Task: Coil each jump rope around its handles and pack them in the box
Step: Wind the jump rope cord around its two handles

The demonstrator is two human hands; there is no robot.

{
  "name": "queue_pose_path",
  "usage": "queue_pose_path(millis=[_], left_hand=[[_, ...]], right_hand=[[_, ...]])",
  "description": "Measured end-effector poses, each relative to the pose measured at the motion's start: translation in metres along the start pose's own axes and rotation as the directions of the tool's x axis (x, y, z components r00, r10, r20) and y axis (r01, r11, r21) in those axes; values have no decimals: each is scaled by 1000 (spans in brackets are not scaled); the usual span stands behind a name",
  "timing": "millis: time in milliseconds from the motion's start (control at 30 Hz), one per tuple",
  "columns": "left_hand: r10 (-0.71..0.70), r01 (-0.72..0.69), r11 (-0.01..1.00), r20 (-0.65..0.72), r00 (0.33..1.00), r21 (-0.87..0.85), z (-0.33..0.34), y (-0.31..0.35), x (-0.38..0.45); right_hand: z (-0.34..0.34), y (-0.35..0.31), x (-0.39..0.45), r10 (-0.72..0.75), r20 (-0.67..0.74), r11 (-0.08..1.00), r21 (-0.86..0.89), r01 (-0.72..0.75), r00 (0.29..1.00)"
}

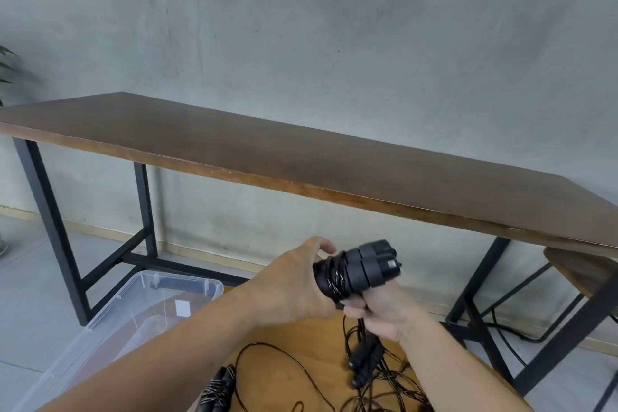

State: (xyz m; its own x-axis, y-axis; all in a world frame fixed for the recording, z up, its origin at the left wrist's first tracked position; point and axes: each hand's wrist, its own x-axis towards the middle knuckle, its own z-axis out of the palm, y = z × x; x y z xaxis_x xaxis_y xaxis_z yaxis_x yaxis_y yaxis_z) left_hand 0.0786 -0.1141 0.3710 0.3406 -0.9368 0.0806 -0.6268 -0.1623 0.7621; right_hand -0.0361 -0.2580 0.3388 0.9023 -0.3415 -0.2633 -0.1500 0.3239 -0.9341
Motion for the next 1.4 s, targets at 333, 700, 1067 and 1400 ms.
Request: queue_pose_path(millis=[333, 700, 1067, 1400], left_hand=[[8, 156, 823, -286, 958, 546, 0, -23, 28], [145, 117, 541, -229, 962, 833, 7, -31, 32], [198, -185, 739, 53, 979, 648, -21, 2, 12], [130, -145, 973, 92, 987, 182, -25, 0, 1]], right_hand=[[39, 19, -17, -82, -172, 786, -617, -42, 982], [59, -40, -37, -178, -34, 51, -998, -26, 983], [44, -115, -26, -177, 76, 225, -967, 115, 981], [12, -79, -9, -132, 29, 840, -527, 128, 991]])
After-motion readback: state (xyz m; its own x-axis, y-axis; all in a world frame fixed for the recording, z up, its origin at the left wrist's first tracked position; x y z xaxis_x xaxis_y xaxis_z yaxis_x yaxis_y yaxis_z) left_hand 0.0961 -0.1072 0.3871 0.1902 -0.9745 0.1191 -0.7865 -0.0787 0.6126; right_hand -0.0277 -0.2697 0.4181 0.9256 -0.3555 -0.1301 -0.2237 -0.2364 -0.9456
